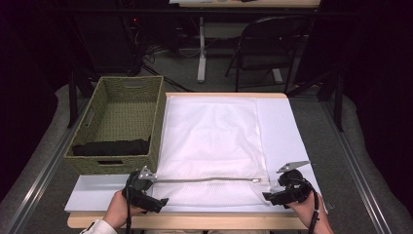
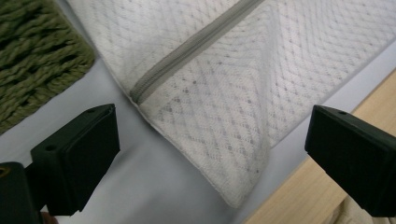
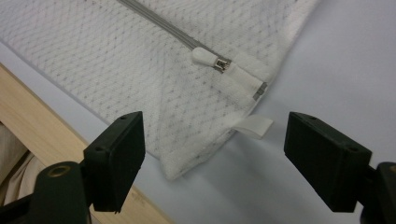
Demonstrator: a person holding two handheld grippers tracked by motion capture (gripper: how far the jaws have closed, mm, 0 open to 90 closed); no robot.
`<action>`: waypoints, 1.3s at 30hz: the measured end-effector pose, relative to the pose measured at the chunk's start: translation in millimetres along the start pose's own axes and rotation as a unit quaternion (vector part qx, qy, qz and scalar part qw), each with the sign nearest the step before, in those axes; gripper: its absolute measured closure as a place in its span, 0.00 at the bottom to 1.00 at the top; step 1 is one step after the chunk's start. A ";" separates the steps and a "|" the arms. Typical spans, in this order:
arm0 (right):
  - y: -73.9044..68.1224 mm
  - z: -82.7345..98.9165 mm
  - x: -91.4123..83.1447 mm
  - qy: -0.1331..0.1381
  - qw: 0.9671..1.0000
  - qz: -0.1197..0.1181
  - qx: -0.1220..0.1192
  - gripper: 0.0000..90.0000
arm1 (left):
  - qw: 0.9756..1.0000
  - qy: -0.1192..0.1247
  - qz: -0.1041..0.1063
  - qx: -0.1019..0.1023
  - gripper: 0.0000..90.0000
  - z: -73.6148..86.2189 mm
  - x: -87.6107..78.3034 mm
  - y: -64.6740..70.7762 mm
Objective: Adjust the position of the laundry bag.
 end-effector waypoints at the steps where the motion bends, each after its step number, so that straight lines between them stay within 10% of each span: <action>1: -0.6 -0.8 1.7 -0.001 1.000 -0.004 -0.002 0.23 | 1.000 -0.004 0.009 0.001 0.06 0.0 0.5 -0.4; 8: -7.7 -6.7 7.6 -0.012 1.000 0.006 -0.012 0.32 | 1.000 -0.013 0.019 -0.002 0.19 -0.6 4.5 -1.8; 28: -5.1 -12.5 26.0 -0.048 0.998 0.046 -0.012 0.64 | 0.999 -0.013 -0.036 0.005 0.62 -3.1 7.9 -8.7; 39: -10.2 -13.2 26.9 -0.049 0.997 0.051 -0.024 0.87 | 0.999 -0.024 -0.019 0.023 0.86 -3.4 5.8 -8.8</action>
Point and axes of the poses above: each handheld gripper's, and its own axes: x roughly forward along the jaws, z roughly out of its underside, y roughly to its right, the point moved 1 cm from there along x, roughly forward along the jaws, and after that the axes turned 4 degrees about -y, right-handed, at the moved point
